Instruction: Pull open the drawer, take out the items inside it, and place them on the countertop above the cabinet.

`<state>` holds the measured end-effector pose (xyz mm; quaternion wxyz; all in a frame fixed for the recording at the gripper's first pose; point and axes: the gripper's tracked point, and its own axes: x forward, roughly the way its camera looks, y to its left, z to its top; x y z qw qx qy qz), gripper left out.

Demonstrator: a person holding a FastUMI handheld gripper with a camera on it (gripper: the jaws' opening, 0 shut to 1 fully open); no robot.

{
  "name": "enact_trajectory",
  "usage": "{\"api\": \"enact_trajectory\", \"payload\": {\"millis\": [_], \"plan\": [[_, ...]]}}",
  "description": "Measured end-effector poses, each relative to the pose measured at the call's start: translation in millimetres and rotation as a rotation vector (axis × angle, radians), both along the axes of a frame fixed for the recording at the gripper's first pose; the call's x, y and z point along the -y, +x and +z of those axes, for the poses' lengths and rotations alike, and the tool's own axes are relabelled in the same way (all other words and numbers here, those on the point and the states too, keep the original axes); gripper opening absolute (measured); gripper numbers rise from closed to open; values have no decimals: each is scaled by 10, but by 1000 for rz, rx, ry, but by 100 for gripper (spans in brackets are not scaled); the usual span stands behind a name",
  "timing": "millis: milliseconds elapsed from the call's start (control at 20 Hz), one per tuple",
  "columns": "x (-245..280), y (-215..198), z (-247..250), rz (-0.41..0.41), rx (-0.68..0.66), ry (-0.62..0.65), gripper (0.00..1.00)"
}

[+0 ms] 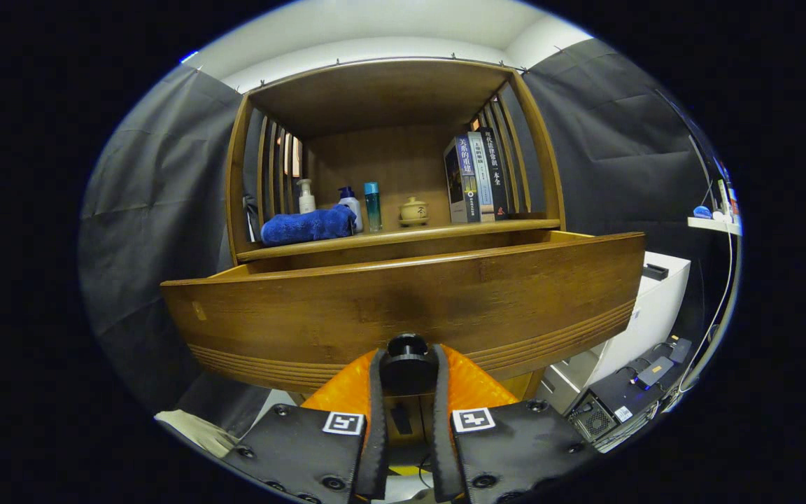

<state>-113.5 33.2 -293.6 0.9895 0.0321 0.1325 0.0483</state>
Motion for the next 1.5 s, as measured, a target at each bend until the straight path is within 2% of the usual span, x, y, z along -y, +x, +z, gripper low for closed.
{"api": "enact_trajectory", "payload": {"millis": [800,900,1500], "plan": [[41,-508,-20,4,-17,-15,33],[50,-530,-13,-7,-13,-3,21],[56,-801,-74,-7,-42,-4,21]]}}
